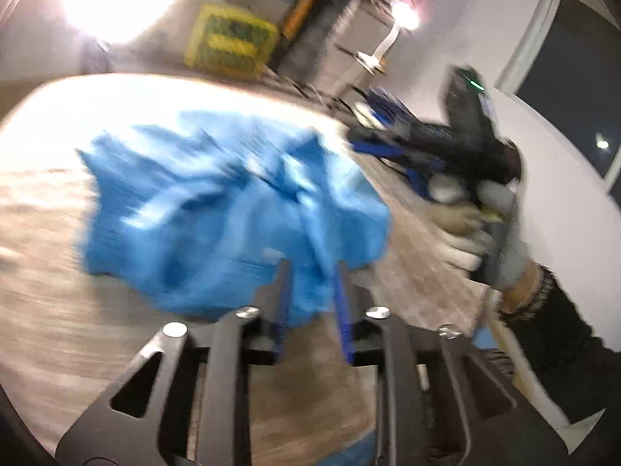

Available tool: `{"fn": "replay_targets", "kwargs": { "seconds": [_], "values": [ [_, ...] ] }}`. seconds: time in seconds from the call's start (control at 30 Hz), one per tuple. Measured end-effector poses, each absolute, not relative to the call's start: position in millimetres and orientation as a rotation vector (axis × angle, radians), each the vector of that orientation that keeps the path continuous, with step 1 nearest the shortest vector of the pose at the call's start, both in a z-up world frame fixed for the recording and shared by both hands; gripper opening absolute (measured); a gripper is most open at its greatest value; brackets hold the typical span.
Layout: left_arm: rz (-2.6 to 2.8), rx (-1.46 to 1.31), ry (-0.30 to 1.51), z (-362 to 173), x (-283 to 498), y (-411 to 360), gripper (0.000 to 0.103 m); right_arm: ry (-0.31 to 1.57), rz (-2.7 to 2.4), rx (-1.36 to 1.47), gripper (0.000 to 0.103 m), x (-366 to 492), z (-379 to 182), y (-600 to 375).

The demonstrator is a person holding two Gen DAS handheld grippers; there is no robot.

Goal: Fold large clothes

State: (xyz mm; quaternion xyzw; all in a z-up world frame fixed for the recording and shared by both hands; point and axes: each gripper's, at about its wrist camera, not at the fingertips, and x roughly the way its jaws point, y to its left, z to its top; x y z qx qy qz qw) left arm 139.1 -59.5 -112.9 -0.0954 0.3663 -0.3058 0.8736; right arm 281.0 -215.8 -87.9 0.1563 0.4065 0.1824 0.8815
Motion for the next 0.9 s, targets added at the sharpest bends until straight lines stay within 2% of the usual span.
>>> {"fn": "replay_targets", "kwargs": {
  "seconds": [0.13, 0.3, 0.53, 0.67, 0.87, 0.9],
  "values": [
    [-0.525, -0.174, 0.72, -103, 154, -28, 0.027, 0.8, 0.439, 0.215, 0.036, 263, -67, -180],
    [-0.483, -0.118, 0.74, -119, 173, -24, 0.027, 0.814, 0.492, 0.103, 0.037, 258, -70, -145],
    [-0.437, 0.026, 0.735, -134, 190, -52, 0.031, 0.952, 0.572, 0.211, 0.039, 292, -100, -118],
    [-0.5, 0.075, 0.803, -152, 200, -66, 0.031, 1.028, 0.558, 0.267, 0.039, 309, -126, -111],
    [-0.506, 0.048, 0.86, -167, 203, -62, 0.031, 1.032, 0.437, 0.318, 0.032, 337, -145, -132],
    [-0.508, 0.035, 0.853, -163, 202, -58, 0.031, 1.02, 0.429, 0.35, 0.034, 335, -142, -140]
  ]
}}
